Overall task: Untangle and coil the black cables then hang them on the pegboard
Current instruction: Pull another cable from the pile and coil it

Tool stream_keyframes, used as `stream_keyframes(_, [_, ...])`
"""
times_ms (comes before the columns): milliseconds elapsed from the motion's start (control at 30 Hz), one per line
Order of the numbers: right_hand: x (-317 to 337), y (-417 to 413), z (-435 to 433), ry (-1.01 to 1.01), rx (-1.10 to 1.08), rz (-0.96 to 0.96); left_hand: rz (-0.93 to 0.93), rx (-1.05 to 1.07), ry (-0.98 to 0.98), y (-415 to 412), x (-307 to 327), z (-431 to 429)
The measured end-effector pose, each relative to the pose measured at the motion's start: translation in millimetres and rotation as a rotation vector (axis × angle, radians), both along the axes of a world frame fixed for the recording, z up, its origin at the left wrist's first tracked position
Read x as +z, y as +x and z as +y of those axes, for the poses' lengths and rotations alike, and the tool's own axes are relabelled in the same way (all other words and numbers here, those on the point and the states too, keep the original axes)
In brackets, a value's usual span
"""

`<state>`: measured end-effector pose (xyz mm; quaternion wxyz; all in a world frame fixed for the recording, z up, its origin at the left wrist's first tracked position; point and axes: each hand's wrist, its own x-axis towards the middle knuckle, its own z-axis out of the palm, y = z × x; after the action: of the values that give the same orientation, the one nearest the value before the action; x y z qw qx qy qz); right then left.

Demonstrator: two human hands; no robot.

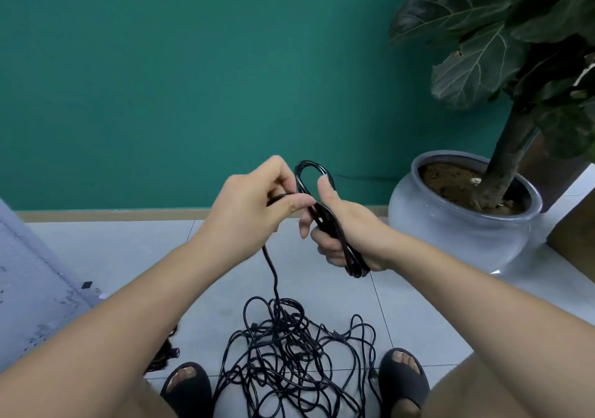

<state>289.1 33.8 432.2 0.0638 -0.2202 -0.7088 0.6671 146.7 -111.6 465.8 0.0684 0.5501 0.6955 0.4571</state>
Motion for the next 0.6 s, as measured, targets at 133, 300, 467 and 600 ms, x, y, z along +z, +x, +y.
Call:
stream_keyframes(133, [8, 6, -12, -0.073, 0.106, 0.036, -0.050, 0.064, 0.057, -6, 5, -3])
stream_keyframes(300, [9, 7, -16, 0.468, 0.150, -0.117, 0.074, 0.106, 0.096, -7, 4, 0])
stream_keyframes(467, [8, -1, -22, 0.658, 0.023, -0.154, 0.126, 0.124, 0.203, -9, 5, 2])
stream_keyframes(600, [16, 0, -27, 0.678, 0.104, -0.186, 0.233, 0.117, 0.253, -21, 4, 4])
